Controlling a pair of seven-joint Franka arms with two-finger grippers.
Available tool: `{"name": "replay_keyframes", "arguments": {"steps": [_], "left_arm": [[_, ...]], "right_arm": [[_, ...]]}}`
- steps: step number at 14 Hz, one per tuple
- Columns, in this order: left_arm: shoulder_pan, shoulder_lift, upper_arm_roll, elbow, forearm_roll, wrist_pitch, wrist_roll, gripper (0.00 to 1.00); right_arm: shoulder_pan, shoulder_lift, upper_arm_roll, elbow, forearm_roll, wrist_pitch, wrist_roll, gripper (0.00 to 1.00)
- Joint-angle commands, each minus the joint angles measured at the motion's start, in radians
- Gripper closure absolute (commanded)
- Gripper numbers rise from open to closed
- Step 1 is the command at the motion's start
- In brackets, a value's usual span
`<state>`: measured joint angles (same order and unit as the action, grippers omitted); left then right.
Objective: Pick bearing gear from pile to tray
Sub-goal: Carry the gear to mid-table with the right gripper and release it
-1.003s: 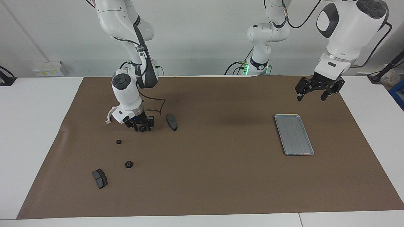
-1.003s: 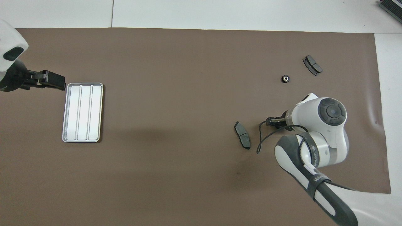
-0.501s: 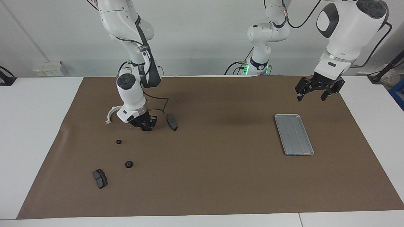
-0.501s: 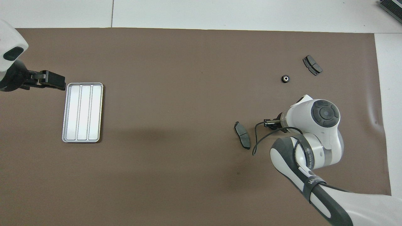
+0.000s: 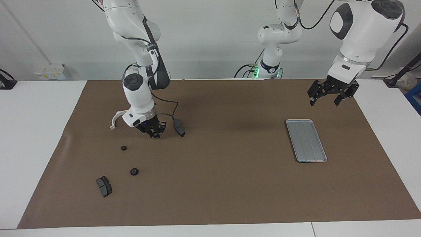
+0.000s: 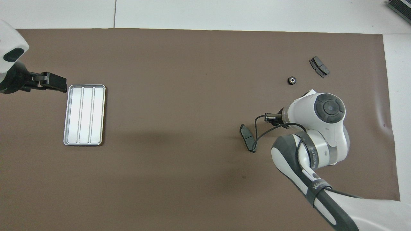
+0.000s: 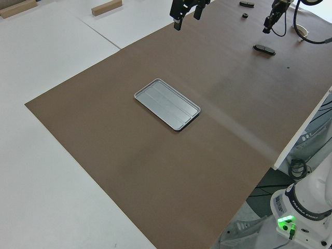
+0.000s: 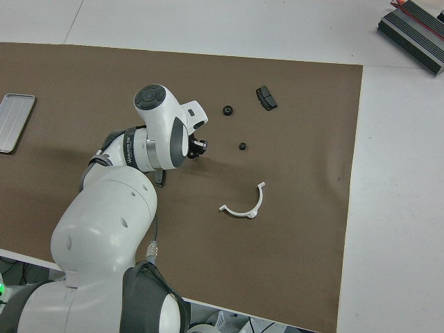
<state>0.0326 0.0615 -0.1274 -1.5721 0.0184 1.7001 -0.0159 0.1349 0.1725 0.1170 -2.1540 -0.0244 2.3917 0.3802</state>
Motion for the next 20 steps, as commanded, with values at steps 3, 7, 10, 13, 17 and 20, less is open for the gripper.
{"name": "replay_keyframes", "arguments": {"steps": [3,7,10,13,17,20], "left_arm": [[0.003,-0.031,0.002,-0.036,0.003,0.016,0.016,0.0],[0.004,-0.031,0.002,-0.036,0.003,0.016,0.016,0.0],[0.004,-0.031,0.002,-0.036,0.003,0.016,0.016,0.0],[0.004,-0.031,0.002,-0.036,0.003,0.016,0.016,0.0],[0.003,-0.031,0.002,-0.036,0.003,0.016,0.016,0.0],[0.004,-0.031,0.002,-0.036,0.003,0.016,0.016,0.0]], "right_arm": [[0.132,0.074,0.009,0.143,0.004,-0.022,0.273,1.0],[0.256,0.218,0.007,0.339,0.001,-0.028,0.523,1.0],[0.342,0.359,0.004,0.53,-0.017,-0.065,0.699,1.0],[0.394,0.442,0.004,0.627,-0.049,-0.071,0.816,1.0],[0.426,0.463,0.006,0.657,-0.072,-0.065,0.858,0.98],[0.45,0.463,0.006,0.64,-0.08,-0.054,0.856,0.89]]}}
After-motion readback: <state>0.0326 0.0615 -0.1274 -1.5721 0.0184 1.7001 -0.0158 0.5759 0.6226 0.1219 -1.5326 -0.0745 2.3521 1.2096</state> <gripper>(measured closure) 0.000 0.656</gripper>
